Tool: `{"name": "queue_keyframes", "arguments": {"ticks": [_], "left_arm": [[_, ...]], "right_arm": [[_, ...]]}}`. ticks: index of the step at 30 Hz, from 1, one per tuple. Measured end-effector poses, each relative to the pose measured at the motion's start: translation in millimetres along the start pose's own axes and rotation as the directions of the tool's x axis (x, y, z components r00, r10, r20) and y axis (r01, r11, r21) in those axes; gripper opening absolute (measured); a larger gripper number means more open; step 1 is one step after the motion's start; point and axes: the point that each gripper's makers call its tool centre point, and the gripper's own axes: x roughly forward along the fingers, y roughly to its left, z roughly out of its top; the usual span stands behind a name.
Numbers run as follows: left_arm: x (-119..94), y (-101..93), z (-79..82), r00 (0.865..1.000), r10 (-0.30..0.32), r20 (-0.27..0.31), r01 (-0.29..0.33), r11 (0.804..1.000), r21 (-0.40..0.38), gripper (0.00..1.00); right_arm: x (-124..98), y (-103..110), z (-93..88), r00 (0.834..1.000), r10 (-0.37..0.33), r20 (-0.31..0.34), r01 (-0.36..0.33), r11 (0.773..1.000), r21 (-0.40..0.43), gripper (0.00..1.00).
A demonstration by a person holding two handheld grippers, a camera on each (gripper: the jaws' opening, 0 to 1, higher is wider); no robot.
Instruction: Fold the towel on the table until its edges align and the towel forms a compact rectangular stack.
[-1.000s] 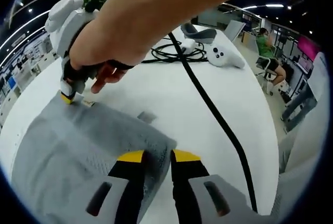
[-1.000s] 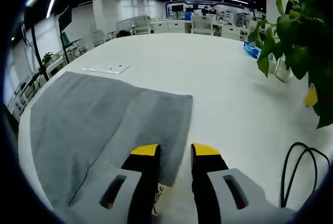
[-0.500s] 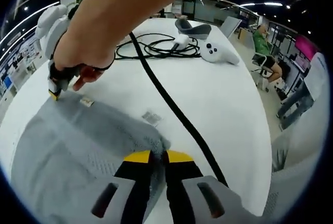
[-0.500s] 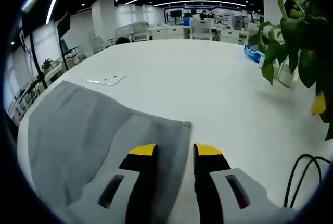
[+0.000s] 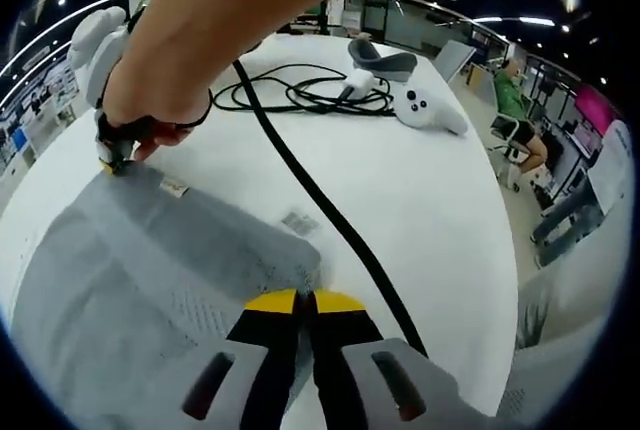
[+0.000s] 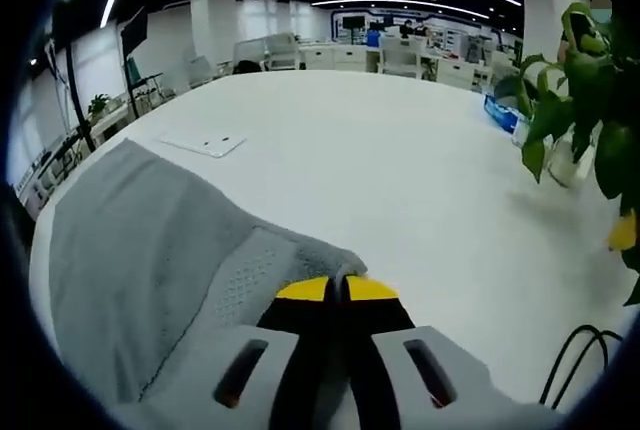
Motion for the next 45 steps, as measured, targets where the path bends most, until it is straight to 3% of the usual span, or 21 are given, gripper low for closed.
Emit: {"name": "queue_keyframes", "arguments": {"ticks": [7, 14, 20, 28, 34, 45], "left_arm": [[6.0, -17.6, 5.9, 1.000, 0.005, 0.007, -0.005, 1.000, -0.029, 0.02], [1.8, -19.9, 12.7, 1.000, 0.008, 0.030, -0.005, 0.995, -0.103, 0.02], [-24.4, -23.3, 33.7, 0.994, 0.009, 0.105, -0.003, 0.998, -0.057, 0.02], [-62.0, -25.7, 59.8, 0.980, 0.003, 0.197, 0.013, 0.997, -0.080, 0.02], [-78.3, -19.0, 69.8, 0.971, 0.029, 0.236, -0.010, 0.997, -0.081, 0.02], [-122.1, -2.8, 95.7, 0.937, 0.055, 0.344, -0.020, 0.994, -0.104, 0.02]], "right_arm": [[-19.0, -17.3, -7.0, 1.000, -0.008, 0.021, 0.006, 0.998, 0.055, 0.01], [-34.2, -23.8, 2.8, 0.999, -0.020, 0.040, 0.019, 1.000, 0.014, 0.01], [-59.3, -17.1, 20.4, 0.999, -0.028, 0.043, 0.028, 1.000, -0.009, 0.01], [-98.7, -26.5, 46.2, 0.995, -0.083, 0.062, 0.083, 0.997, 0.003, 0.00], [-119.8, -23.3, 65.8, 0.992, -0.089, 0.089, 0.087, 0.996, 0.023, 0.00], [-145.4, -21.4, 100.1, 0.986, -0.096, 0.139, 0.096, 0.995, 0.004, 0.00]]}}
